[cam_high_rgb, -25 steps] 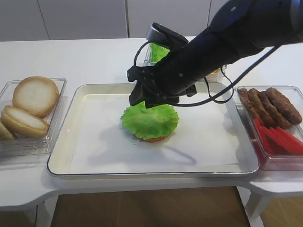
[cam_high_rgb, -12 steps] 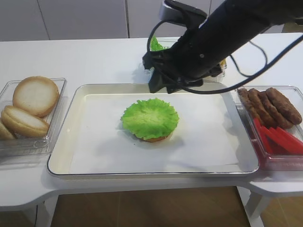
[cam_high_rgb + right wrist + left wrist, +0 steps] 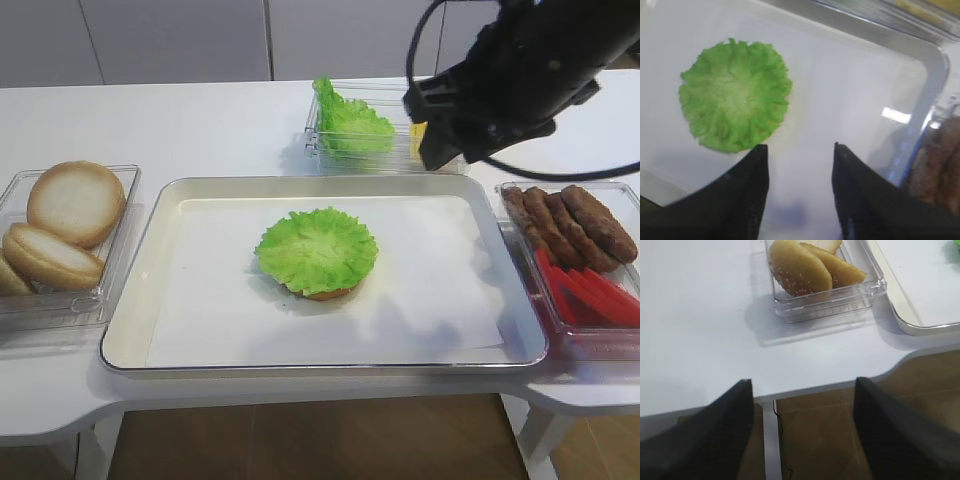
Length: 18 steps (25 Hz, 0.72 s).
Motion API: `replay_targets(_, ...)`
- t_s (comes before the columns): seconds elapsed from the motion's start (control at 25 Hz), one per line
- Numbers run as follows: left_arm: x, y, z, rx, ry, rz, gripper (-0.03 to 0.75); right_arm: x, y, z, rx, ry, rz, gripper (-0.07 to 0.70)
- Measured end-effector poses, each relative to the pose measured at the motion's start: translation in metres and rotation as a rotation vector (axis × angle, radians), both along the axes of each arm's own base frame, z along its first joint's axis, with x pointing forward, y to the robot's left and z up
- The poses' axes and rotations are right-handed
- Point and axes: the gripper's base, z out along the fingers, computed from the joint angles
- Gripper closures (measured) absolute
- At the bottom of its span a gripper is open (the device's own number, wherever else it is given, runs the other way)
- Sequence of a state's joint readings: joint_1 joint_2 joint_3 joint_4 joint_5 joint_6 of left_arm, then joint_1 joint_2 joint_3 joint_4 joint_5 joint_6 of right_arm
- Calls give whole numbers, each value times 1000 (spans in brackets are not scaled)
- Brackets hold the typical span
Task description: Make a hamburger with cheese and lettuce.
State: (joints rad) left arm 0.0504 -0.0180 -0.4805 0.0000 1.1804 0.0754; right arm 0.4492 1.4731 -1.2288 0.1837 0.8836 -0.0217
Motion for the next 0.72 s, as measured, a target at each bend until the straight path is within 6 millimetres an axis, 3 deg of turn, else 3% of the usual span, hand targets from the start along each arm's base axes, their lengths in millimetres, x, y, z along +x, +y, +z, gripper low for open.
replay_targets(0.4, 0, 0, 0, 0, 0, 0, 248, 5, -91, 22, 4, -11, -265, 297)
replay_targets(0.56, 0, 0, 0, 0, 0, 0, 248, -12, -119, 22, -8, -18, -338, 297)
replay_targets(0.72, 0, 0, 0, 0, 0, 0, 248, -39, -131, 19, -13, -30, -372, 297)
